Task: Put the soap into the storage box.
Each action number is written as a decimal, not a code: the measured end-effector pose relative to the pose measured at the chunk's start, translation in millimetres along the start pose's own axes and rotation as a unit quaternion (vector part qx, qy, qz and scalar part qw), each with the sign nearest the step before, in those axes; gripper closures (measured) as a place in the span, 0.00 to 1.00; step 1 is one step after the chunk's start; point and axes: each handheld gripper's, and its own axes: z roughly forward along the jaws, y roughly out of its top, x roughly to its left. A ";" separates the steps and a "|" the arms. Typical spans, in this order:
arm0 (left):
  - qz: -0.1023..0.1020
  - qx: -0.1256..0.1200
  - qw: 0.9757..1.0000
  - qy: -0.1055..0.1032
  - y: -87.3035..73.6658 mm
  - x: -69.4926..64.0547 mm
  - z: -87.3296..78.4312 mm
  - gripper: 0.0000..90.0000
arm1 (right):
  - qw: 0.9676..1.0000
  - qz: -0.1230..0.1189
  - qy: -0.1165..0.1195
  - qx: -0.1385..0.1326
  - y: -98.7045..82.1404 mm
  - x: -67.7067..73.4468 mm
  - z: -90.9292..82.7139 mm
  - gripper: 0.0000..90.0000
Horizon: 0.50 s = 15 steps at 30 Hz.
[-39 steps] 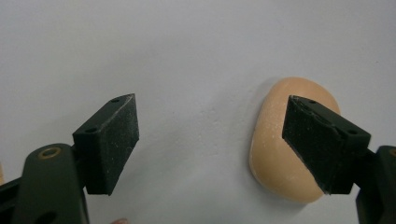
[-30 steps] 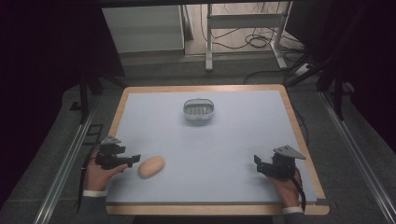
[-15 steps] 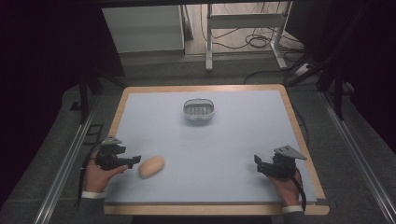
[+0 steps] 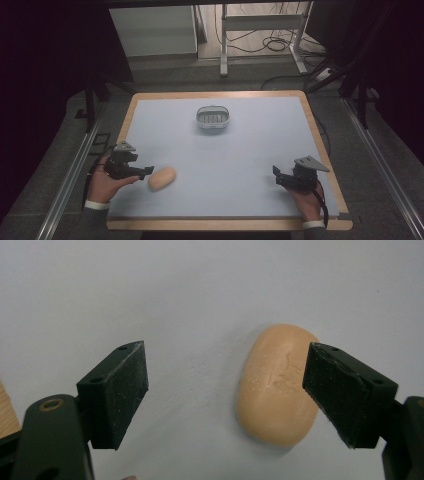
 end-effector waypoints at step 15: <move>0.030 0.033 0.999 -0.005 12.4 -12.3 8.9 0.20 | 1.000 0.001 0.000 0.002 0.2 -0.1 0.1 0.11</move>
